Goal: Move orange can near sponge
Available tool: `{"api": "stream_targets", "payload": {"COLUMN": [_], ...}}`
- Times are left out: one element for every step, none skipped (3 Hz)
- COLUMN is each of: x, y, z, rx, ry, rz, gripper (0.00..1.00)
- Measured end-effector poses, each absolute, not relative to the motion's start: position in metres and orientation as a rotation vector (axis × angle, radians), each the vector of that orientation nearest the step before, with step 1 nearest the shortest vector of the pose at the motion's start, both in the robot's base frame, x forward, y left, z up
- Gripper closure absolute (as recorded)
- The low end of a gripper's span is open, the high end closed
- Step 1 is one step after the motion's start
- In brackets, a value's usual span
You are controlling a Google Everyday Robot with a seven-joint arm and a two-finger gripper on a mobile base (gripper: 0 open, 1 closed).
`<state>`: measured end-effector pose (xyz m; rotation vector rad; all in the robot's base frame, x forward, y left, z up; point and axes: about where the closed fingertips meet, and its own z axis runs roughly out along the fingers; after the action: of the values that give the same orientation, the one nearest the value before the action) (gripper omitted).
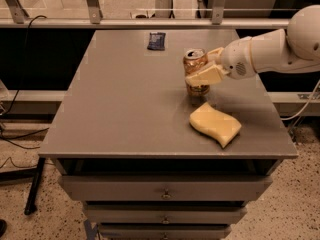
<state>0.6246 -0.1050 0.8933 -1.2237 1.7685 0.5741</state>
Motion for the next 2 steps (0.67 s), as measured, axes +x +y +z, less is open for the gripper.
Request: {"api": "stream_targets", "payload": {"x": [0.605,0.591], "y": [-0.119,-0.128], "z": [0.883,0.876], "rx": [-1.209,-1.189], "ry": [1.798,1.816], "rz": [0.600,0.617], "gripper": [0.82,0.59]}}
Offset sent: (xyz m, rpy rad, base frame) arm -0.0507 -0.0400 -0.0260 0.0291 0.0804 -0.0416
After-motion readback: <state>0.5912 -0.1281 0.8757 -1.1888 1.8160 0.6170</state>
